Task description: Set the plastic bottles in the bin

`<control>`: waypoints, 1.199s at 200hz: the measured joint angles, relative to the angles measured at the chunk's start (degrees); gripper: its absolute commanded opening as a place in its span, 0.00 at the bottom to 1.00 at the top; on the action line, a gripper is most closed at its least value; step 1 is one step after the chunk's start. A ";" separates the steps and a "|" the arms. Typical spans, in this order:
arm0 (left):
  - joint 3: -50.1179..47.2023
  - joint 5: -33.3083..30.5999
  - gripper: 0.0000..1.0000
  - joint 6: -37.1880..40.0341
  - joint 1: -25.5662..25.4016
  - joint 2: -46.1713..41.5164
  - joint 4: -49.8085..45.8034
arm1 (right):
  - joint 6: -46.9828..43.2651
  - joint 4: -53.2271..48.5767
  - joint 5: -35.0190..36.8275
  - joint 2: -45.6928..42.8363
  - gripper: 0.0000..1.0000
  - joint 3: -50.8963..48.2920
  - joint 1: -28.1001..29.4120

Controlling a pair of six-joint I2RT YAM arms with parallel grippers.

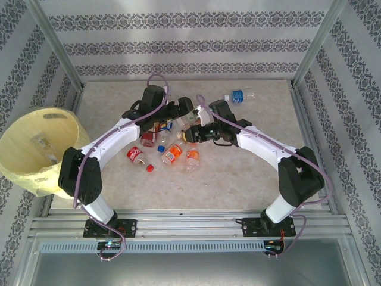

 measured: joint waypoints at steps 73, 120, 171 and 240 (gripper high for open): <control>1.97 -0.17 0.68 0.33 0.00 1.70 -1.53 | -2.69 -5.64 -0.26 0.11 0.42 2.95 0.04; 1.95 1.20 0.59 0.26 -0.11 1.68 -1.18 | -4.28 -6.78 -0.52 0.17 0.57 3.28 0.13; 0.48 -0.11 0.58 -0.31 -0.11 1.51 -1.07 | -6.29 -6.14 0.26 -0.59 0.97 3.26 0.13; -1.29 -4.31 0.58 -0.74 0.57 -2.05 -1.53 | -7.54 -3.91 3.72 -11.85 0.98 -0.79 -3.48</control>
